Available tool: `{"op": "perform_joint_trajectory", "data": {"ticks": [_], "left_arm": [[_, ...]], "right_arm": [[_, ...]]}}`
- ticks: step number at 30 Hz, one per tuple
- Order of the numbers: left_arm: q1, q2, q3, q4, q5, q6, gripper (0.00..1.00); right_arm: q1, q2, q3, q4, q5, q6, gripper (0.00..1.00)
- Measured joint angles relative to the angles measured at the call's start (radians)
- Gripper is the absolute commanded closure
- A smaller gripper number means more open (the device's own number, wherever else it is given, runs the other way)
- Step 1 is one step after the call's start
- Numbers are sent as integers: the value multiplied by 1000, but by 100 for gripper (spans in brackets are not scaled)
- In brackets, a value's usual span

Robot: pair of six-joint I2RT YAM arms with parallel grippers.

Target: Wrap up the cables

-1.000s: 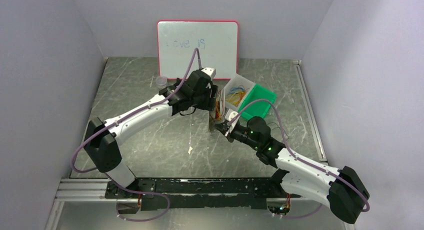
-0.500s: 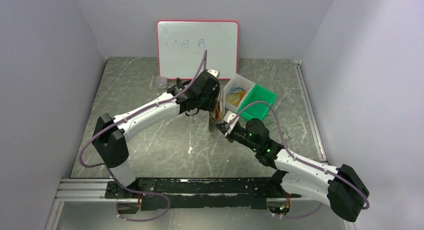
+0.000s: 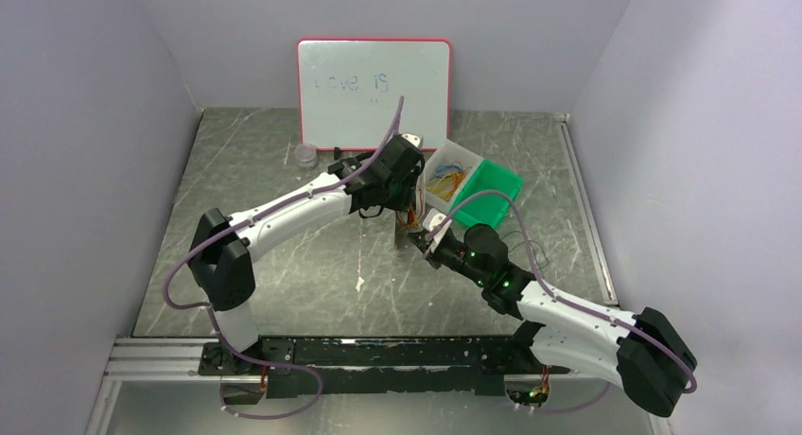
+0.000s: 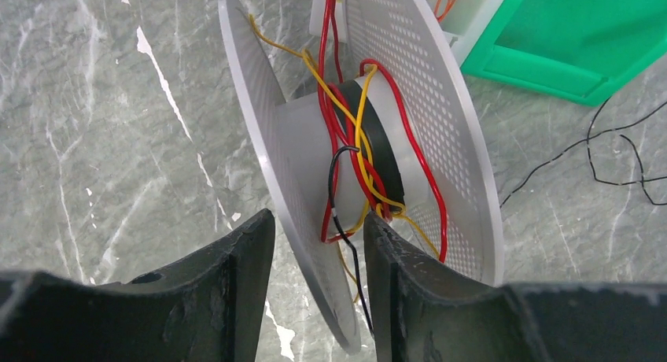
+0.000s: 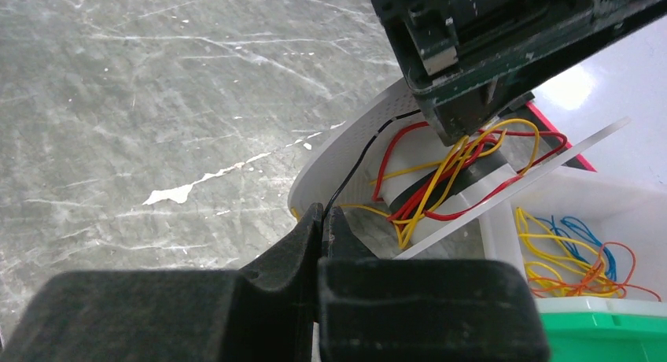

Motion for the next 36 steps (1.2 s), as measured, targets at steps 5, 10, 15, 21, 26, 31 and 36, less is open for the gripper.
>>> {"op": "perform_joint_trajectory", "data": {"ticks": [5, 10, 15, 21, 26, 31, 36], "left_arm": [[-4, 25, 6, -14, -13, 0, 55], [-8, 27, 8, -25, -20, 0, 57], [-10, 27, 16, -31, -33, 0, 52], [-10, 26, 16, -31, -34, 0, 51], [-10, 24, 16, -31, -34, 0, 58], [-10, 24, 16, -31, -34, 0, 62], [-10, 24, 16, -31, -34, 0, 67]], "right_arm": [[0, 16, 0, 9, 5, 0, 100], [1, 30, 0, 11, 7, 0, 100], [1, 43, 0, 18, 7, 0, 100], [2, 59, 0, 24, 11, 0, 100], [3, 62, 0, 26, 15, 0, 100], [6, 64, 0, 26, 18, 1, 100], [6, 65, 0, 27, 18, 1, 100]]}}
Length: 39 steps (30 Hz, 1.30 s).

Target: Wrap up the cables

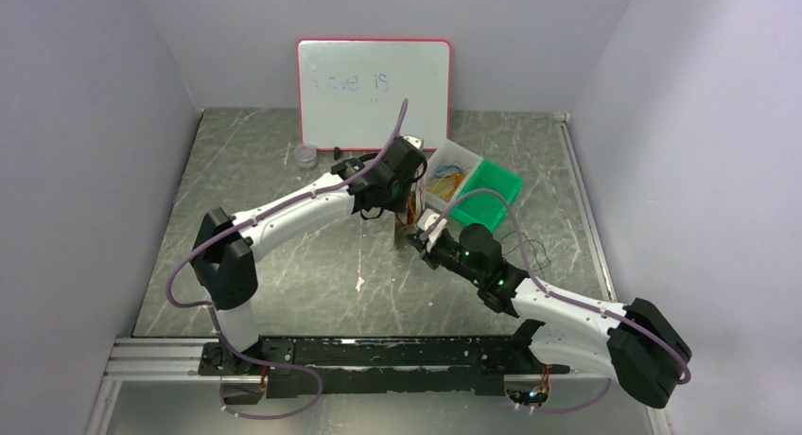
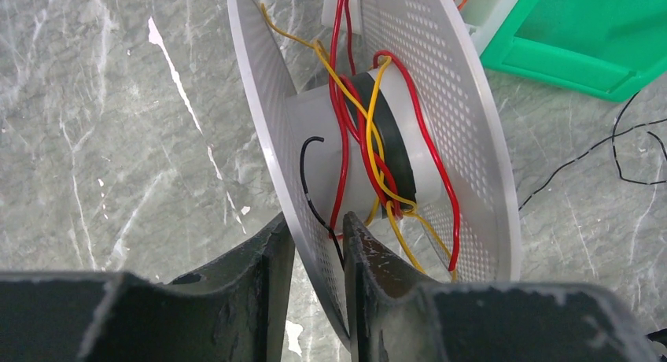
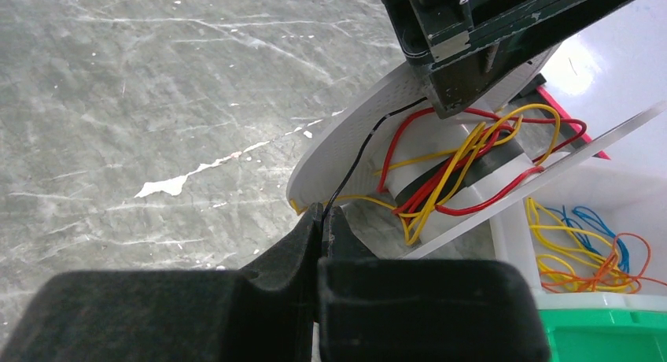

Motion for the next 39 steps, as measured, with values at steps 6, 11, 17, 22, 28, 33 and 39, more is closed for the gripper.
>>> {"op": "perform_joint_trajectory", "data": {"ticks": [6, 11, 17, 22, 28, 33, 39], "left_arm": [[0, 0, 0, 0, 0, 0, 73], [0, 0, 0, -1, 0, 0, 84], [0, 1, 0, -1, 0, 0, 93], [-2, 1, 0, -1, -6, 0, 93], [-2, 0, 0, -1, -16, 0, 93], [-3, -16, -11, 0, -39, 1, 93], [0, -81, -46, 13, -73, 7, 93]], "right_arm": [[2, 10, -11, 32, 0, 6, 100], [3, 24, -14, 66, 0, 10, 100], [18, 52, -12, 101, -8, 23, 100], [29, 89, -2, 120, -8, 35, 99], [49, 122, 18, 126, 4, 74, 75], [58, 106, 31, 122, 7, 106, 62], [59, 1, 31, 51, -2, 148, 49]]}}
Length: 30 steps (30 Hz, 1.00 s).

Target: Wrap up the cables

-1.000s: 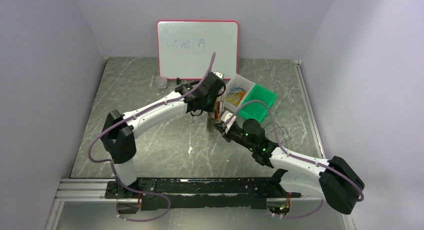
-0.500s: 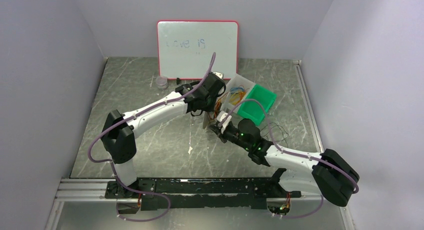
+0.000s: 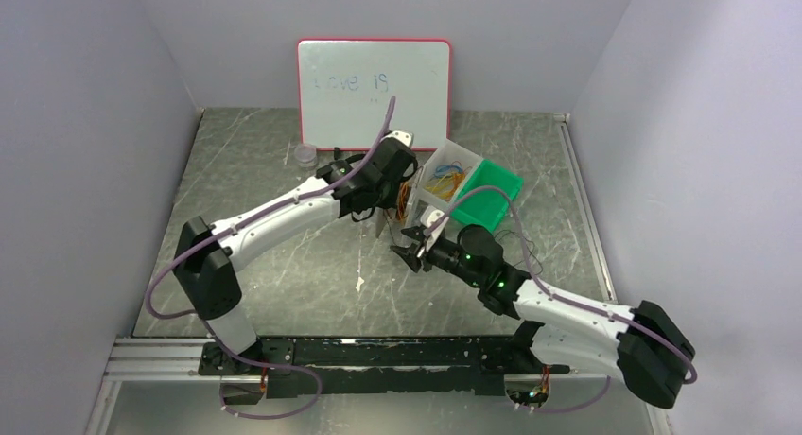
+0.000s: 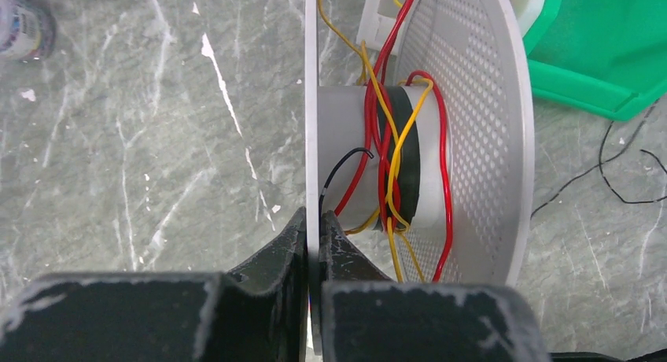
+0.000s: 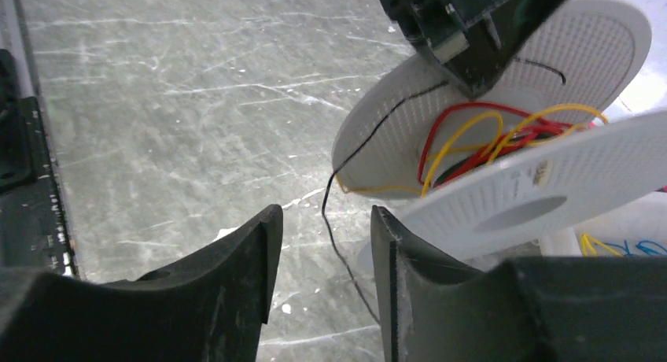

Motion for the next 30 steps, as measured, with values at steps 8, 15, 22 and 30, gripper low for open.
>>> {"op": "perform_joint_trajectory", "data": {"ticks": [8, 15, 22, 30], "left_arm": [[16, -153, -89, 47, -38, 16, 93], [49, -325, -188, 97, -52, 34, 93], [92, -452, -267, 138, -30, 46, 93], [127, -547, -336, 145, 13, 48, 93]], "right_arm": [[0, -159, 54, -208, -22, 71, 43], [0, -191, 88, -370, 14, 162, 43], [-14, -158, 66, -417, 55, 323, 42], [-14, -143, -37, -382, 47, 439, 36]]}}
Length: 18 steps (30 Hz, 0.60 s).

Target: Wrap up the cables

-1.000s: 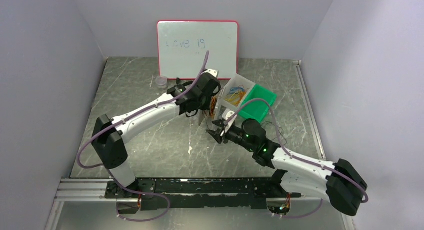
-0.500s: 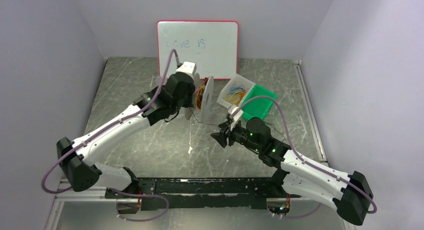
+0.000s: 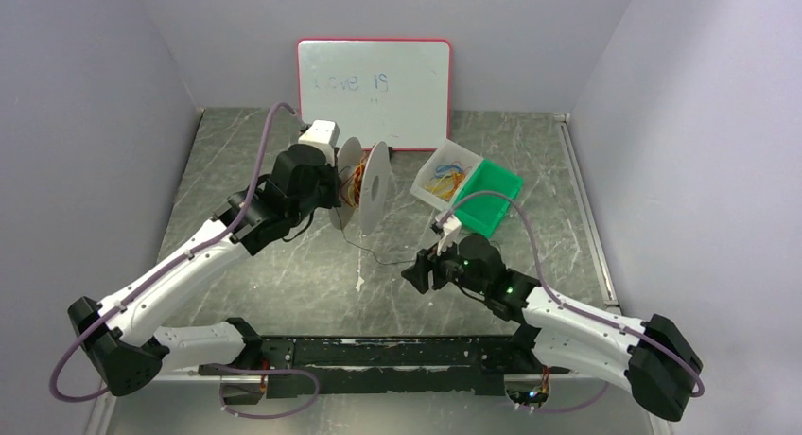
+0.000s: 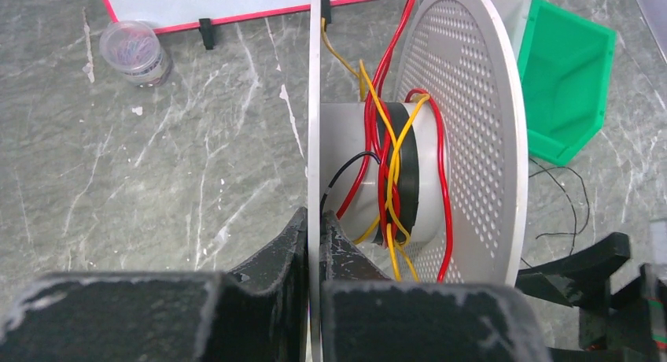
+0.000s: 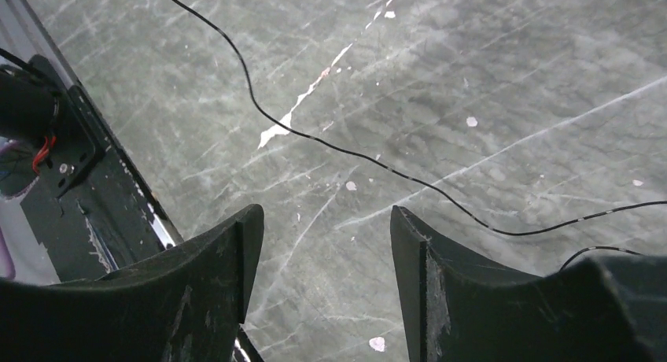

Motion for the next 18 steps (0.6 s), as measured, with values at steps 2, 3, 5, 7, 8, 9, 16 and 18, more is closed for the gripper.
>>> {"op": "perform_joint_trajectory", "data": {"ticks": [2, 3, 5, 7, 8, 9, 16, 18], "left_arm": [[5, -11, -8, 2, 11, 0, 93], [5, -16, -12, 4, 19, 0, 93], [6, -20, -14, 6, 32, 0, 93], [6, -21, -14, 6, 48, 0, 93], [6, -21, -14, 6, 58, 0, 93], [6, -21, -14, 6, 67, 0, 93], [7, -21, -14, 0, 116, -4, 93], [7, -21, -14, -6, 126, -6, 93]], "right_arm": [[0, 24, -17, 32, -13, 6, 36], [0, 44, -23, 49, -18, 8, 36], [0, 77, -33, 82, -25, 7, 34], [0, 111, -43, 124, -39, 0, 33], [-1, 129, -48, 151, -49, -9, 33], [-1, 142, -51, 170, -59, -19, 33], [-4, 237, -107, 409, -157, -146, 31], [-5, 269, -128, 467, -176, -186, 31]]}}
